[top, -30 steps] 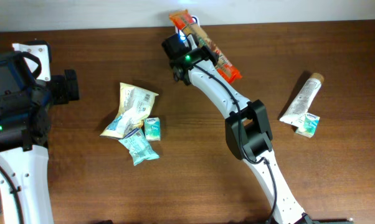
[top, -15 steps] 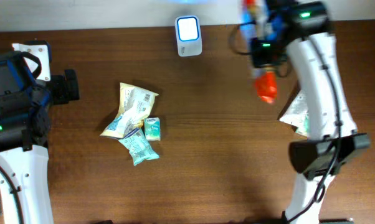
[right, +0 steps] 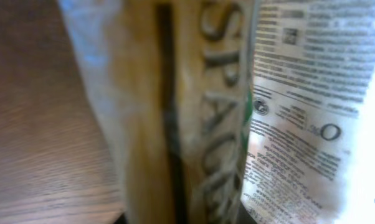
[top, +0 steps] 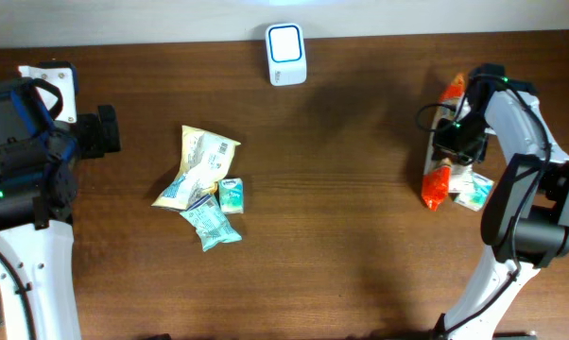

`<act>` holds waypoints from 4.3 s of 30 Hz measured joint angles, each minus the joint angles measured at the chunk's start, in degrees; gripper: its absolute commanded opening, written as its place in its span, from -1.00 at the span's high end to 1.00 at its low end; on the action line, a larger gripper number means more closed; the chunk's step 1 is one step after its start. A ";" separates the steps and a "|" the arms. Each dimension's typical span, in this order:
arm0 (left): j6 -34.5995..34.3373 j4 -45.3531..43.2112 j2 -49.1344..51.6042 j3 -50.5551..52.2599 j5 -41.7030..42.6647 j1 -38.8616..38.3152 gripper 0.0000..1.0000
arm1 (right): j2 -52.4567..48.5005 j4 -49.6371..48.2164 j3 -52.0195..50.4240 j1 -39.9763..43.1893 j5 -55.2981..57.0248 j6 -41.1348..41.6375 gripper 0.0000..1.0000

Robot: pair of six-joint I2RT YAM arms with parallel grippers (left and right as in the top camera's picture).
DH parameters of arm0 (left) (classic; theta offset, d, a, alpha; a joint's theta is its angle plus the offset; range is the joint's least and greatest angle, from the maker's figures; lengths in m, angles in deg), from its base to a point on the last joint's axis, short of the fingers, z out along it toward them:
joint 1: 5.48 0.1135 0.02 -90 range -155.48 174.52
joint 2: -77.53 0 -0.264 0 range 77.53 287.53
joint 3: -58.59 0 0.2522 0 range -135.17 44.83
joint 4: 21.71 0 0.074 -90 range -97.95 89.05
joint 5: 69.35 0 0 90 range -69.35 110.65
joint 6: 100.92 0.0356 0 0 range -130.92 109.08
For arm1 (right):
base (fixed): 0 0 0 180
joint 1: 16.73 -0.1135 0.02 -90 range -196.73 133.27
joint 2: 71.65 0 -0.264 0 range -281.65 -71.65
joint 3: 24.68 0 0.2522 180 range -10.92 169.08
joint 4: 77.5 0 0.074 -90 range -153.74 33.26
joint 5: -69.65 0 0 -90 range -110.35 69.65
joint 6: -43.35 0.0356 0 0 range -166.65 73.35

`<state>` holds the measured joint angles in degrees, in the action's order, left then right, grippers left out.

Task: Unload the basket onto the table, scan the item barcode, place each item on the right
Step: 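Carry the spaghetti packet right and set it on the pile, then reach the right gripper to the small green Kleenex pack, then grasp the small Kleenex pack with the right gripper, then hold the Kleenex pack in front of the scanner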

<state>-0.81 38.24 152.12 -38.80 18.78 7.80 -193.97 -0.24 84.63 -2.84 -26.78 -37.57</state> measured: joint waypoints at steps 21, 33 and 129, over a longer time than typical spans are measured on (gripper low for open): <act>-0.02 0.02 0.00 0.00 0.00 0.00 -0.98 | -0.87 7.67 26.67 -26.64 -7.28 2.91 0.24; 0.00 0.00 0.00 0.00 0.00 0.00 -0.99 | -15.61 -3.78 26.64 -52.13 -14.73 11.87 -0.10; -0.02 0.02 0.00 0.00 0.00 0.00 -0.98 | 3.98 -9.57 1.14 -22.95 -61.11 -2.67 0.92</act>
<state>-0.83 38.26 152.12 -38.80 18.78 7.80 -189.99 -9.81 85.76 -25.79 -87.89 -40.23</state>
